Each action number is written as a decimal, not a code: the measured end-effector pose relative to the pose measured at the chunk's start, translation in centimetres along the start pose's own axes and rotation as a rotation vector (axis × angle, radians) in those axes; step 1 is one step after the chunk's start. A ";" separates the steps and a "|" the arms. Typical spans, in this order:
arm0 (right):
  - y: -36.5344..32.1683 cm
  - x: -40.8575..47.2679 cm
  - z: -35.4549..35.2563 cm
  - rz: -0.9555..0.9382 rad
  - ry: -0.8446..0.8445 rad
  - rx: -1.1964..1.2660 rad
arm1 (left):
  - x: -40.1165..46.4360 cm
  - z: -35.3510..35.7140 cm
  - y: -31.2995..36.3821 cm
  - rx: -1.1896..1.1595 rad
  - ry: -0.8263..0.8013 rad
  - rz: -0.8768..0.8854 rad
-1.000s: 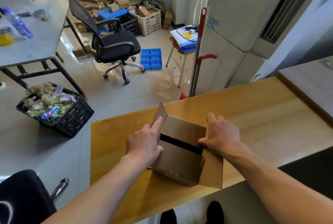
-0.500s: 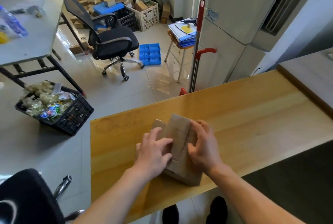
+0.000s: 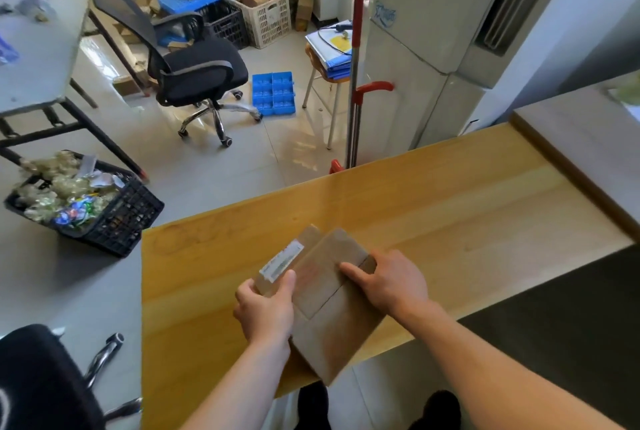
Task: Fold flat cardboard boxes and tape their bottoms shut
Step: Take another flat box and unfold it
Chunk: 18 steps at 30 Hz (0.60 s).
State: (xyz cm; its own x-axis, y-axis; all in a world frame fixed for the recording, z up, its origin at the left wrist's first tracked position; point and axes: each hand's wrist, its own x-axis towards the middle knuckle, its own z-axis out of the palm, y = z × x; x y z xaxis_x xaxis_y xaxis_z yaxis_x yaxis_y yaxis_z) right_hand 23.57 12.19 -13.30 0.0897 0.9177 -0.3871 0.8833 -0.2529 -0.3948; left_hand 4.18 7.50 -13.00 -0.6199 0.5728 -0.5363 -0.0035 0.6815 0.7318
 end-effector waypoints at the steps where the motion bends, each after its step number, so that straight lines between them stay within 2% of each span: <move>1: 1.1 0.0 -0.2 0.032 0.046 0.063 | -0.8 0.8 0.2 -0.037 -0.009 0.072; 3: 3.4 0.4 -1.2 0.115 0.077 0.203 | -2.4 3.3 0.9 0.018 -0.104 0.246; 5: 6.3 0.7 -2.9 0.184 0.080 0.320 | -4.7 6.6 1.9 0.176 -0.235 0.392; 7: 9.7 1.0 -5.5 0.231 0.117 0.466 | -7.3 10.4 3.5 0.268 -0.288 0.507; 12: 22.2 0.9 -15.9 0.276 0.337 0.686 | -15.4 22.7 8.1 0.360 -0.464 0.839; 14: 28.1 0.1 -20.3 0.286 0.462 0.699 | -19.8 28.7 9.9 0.380 -0.546 0.955; 18: 40.2 -1.7 -28.2 0.391 0.667 0.559 | -29.5 40.2 12.2 0.373 -0.720 1.076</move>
State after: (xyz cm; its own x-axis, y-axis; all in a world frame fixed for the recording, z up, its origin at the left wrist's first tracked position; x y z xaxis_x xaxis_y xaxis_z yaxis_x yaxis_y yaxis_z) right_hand 71.90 9.12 -5.01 0.7287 0.6791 -0.0888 0.4031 -0.5300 -0.7460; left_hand 53.95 17.18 -5.16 0.3671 0.9292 0.0437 0.5037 -0.2381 0.8304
